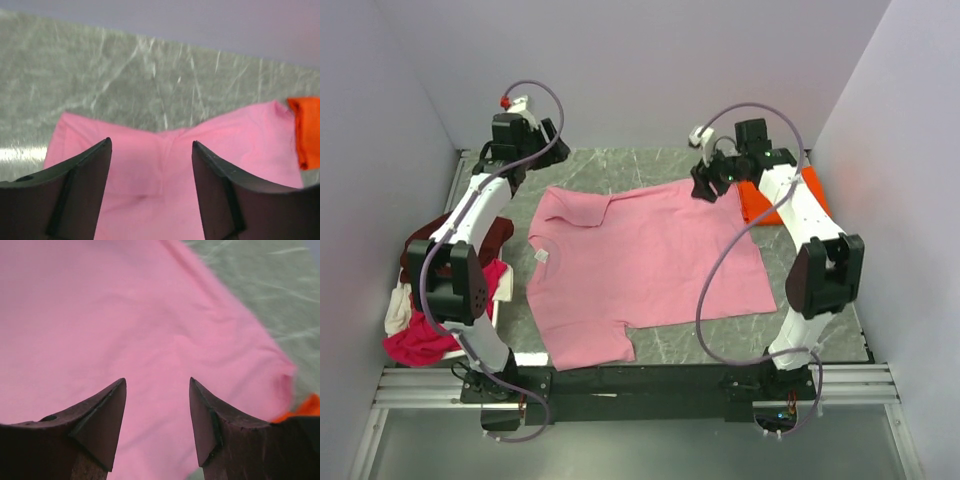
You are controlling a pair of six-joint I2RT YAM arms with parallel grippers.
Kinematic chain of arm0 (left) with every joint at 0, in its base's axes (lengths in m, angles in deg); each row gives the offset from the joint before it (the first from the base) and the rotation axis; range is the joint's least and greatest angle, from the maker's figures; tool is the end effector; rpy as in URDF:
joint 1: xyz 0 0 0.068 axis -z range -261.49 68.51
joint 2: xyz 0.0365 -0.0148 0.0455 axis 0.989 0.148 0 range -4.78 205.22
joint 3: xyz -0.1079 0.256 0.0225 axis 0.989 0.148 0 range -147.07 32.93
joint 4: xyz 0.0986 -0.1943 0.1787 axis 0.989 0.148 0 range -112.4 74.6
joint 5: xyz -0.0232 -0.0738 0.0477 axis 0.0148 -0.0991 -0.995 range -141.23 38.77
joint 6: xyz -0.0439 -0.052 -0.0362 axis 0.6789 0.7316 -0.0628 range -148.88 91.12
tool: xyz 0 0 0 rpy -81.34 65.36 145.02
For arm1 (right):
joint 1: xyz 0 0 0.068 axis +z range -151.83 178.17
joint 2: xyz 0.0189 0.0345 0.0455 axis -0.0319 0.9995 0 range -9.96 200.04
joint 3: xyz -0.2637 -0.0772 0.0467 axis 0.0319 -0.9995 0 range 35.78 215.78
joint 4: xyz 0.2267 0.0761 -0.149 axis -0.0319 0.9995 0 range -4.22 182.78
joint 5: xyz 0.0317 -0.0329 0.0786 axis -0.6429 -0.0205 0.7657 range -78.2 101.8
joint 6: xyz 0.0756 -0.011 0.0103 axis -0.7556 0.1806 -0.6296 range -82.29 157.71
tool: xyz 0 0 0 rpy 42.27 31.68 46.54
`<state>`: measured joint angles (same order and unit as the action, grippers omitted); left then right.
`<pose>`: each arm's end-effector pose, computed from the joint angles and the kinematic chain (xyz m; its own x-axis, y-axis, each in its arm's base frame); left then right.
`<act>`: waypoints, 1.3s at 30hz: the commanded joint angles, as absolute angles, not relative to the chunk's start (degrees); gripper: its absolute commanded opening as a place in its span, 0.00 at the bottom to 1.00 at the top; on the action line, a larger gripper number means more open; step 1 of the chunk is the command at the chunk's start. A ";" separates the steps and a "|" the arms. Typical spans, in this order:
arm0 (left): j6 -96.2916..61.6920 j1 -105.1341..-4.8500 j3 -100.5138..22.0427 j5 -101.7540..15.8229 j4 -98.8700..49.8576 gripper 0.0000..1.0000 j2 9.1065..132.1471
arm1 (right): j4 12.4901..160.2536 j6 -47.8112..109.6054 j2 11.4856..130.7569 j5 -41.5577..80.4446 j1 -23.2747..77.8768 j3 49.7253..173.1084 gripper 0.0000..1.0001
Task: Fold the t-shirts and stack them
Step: Flatten the tshirt out
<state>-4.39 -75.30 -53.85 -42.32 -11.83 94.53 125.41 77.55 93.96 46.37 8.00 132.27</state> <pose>0.4608 -0.0602 0.3263 -0.4578 -0.3623 -0.8119 0.0641 0.8973 -0.4366 0.4313 0.1126 0.3070 -0.2199 -0.5735 -0.7892 -0.8625 0.4923 -0.1174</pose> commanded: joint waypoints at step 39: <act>24.13 -75.95 -51.96 -54.40 -5.35 0.10 111.41 | 124.18 77.08 86.02 55.66 13.29 112.51 0.60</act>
<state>25.86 -75.23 -48.45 -56.33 -2.76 111.47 124.45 76.21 86.03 54.30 13.88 112.90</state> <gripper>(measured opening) 0.117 0.601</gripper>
